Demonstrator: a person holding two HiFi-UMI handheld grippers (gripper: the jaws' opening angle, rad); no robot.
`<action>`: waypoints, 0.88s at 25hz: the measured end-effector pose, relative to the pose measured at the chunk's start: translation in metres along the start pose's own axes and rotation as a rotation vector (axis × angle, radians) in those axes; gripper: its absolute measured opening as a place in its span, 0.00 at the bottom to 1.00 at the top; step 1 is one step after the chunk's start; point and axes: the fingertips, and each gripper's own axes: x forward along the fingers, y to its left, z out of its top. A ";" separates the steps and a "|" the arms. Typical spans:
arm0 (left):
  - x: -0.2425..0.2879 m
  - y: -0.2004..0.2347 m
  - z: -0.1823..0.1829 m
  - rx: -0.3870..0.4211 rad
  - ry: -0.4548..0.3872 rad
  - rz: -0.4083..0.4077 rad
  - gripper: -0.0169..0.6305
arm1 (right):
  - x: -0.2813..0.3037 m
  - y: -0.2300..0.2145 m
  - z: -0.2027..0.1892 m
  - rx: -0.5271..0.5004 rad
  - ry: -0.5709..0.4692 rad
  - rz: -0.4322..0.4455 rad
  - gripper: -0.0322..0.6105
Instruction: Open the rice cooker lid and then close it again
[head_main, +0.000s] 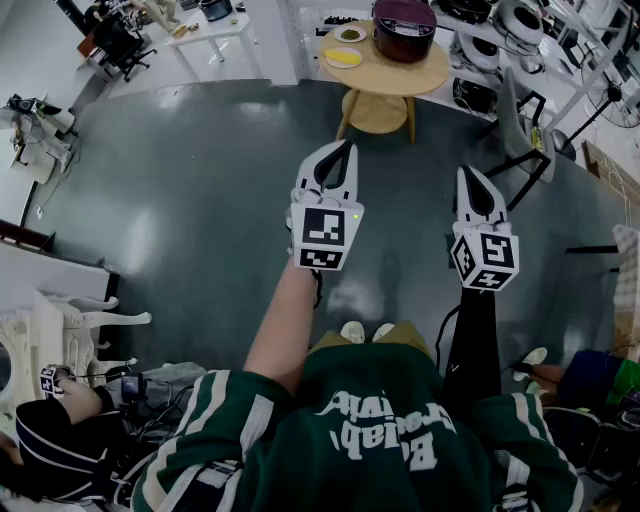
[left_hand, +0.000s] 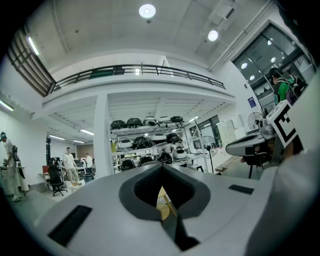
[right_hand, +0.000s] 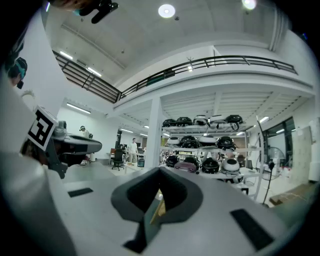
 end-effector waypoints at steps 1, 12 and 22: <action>0.001 -0.002 0.001 -0.002 -0.001 -0.004 0.03 | 0.000 -0.001 0.000 0.000 0.000 0.000 0.05; 0.018 -0.009 -0.003 -0.010 0.008 -0.025 0.03 | 0.007 -0.018 -0.008 0.045 -0.004 -0.023 0.06; 0.097 0.004 -0.019 -0.023 0.020 -0.014 0.03 | 0.084 -0.059 -0.019 0.061 -0.022 -0.001 0.25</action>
